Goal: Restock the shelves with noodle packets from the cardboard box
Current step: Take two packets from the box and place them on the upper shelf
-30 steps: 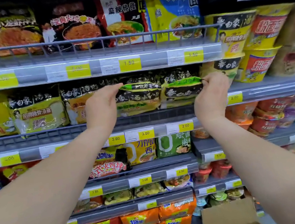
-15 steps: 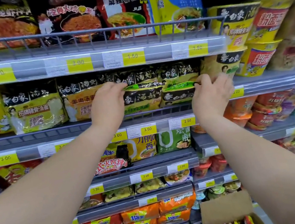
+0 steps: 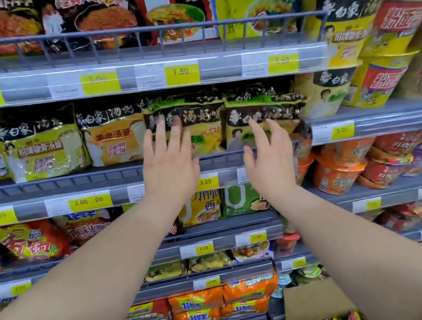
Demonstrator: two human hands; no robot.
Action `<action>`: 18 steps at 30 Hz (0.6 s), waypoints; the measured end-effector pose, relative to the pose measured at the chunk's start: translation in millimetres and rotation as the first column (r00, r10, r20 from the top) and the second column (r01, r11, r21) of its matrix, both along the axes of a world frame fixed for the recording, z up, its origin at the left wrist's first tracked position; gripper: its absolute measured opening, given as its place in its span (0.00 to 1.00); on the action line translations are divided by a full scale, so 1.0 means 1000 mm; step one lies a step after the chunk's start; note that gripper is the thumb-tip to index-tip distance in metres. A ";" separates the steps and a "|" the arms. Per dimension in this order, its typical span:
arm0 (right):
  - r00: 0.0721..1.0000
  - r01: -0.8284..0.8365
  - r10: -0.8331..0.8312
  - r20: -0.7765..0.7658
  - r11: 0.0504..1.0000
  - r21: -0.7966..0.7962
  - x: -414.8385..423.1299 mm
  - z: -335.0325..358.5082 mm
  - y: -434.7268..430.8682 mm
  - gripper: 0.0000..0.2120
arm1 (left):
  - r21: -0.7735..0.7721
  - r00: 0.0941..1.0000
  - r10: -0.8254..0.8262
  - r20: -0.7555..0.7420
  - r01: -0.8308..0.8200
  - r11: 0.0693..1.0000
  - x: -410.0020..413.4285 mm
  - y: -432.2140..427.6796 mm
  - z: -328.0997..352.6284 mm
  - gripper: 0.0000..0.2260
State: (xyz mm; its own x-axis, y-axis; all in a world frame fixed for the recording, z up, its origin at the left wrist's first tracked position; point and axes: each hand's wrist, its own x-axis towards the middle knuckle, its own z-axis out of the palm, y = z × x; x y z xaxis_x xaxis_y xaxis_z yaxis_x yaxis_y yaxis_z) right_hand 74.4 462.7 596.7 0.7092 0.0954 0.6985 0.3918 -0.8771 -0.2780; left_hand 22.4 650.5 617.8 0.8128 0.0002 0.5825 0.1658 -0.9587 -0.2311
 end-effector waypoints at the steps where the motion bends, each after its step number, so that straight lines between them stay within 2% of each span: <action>1: 1.000 -0.001 0.000 -0.024 1.000 -0.025 0.006 0.005 0.002 0.21 | -0.024 0.999 0.000 -0.033 -0.001 1.000 0.005 -0.002 0.003 0.27; 5: 0.985 -0.016 -0.008 -0.172 0.990 -0.140 0.028 0.017 0.008 0.23 | -0.219 0.989 -0.074 -0.126 0.045 0.975 0.024 -0.008 0.007 0.30; 9: 0.971 -0.039 -0.004 -0.237 0.983 -0.177 0.036 0.019 0.004 0.27 | -0.379 0.976 -0.151 -0.154 0.083 0.922 0.029 -0.011 0.008 0.30; 14: 0.965 -0.076 0.020 -0.263 0.976 -0.206 0.024 0.023 0.000 0.25 | -0.412 0.948 -0.271 -0.169 0.182 0.893 0.015 0.005 0.007 0.27; 18: 0.978 -0.047 0.014 -0.209 0.987 -0.155 -0.001 0.023 0.004 0.23 | -0.388 0.936 -0.346 -0.070 0.294 0.874 -0.004 0.013 0.005 0.22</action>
State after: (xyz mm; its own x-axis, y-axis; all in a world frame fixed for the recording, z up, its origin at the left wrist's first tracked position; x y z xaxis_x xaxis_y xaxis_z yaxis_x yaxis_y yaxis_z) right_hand 73.1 466.4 619.4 0.8316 0.2169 0.5113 0.3676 -0.9050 -0.2140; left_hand 18.8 663.5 622.7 0.8743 -0.0818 0.4784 -0.1720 -0.9740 0.1477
